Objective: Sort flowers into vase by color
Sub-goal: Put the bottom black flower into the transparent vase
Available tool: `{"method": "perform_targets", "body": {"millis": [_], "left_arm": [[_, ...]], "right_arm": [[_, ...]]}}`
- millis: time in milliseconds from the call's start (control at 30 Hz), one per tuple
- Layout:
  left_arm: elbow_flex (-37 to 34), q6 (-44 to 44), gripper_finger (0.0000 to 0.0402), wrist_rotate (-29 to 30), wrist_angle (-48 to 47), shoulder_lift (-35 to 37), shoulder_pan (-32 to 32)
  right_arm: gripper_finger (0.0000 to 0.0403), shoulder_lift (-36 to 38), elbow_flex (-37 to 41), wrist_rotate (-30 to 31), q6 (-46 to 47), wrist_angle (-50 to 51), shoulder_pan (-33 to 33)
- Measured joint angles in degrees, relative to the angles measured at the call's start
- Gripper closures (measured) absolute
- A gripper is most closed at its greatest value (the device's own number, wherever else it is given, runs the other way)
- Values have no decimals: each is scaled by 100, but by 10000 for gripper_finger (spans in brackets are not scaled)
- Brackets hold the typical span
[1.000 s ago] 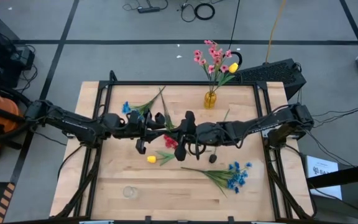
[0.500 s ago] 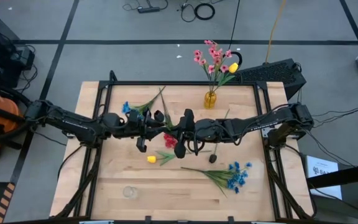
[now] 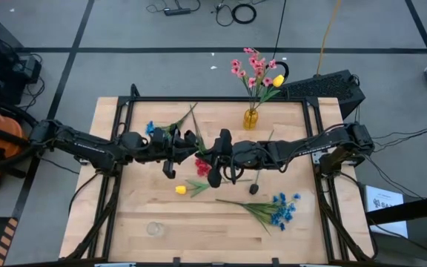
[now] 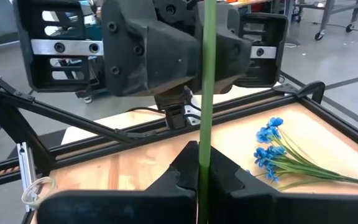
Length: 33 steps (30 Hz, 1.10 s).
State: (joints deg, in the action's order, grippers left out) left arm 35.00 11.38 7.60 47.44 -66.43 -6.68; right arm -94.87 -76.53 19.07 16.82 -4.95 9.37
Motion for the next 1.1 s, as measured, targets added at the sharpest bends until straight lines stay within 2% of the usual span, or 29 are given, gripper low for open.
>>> {"method": "perform_targets", "body": {"millis": [133,300,633,800,933,1100], "left_arm": [[0,-3,333,0,-44,0,2],[0,-14,389,-2,-59,0,4],[0,15,398,-7,-47,0,108],[0,15,398,-7,-32,0,109],[0,15,399,-6,-141,151,111],[2,24,400,4,-1043,788,177]], "right_arm": [[403,0,1,0,2,2,-33],[403,0,2,4,2,2,-33],[397,0,1,201,2,79,-40],[363,15,0,197,2,222,-44],[323,245,2,178,4,793,-53],[284,768,-1,157,365,1694,-53]]}}
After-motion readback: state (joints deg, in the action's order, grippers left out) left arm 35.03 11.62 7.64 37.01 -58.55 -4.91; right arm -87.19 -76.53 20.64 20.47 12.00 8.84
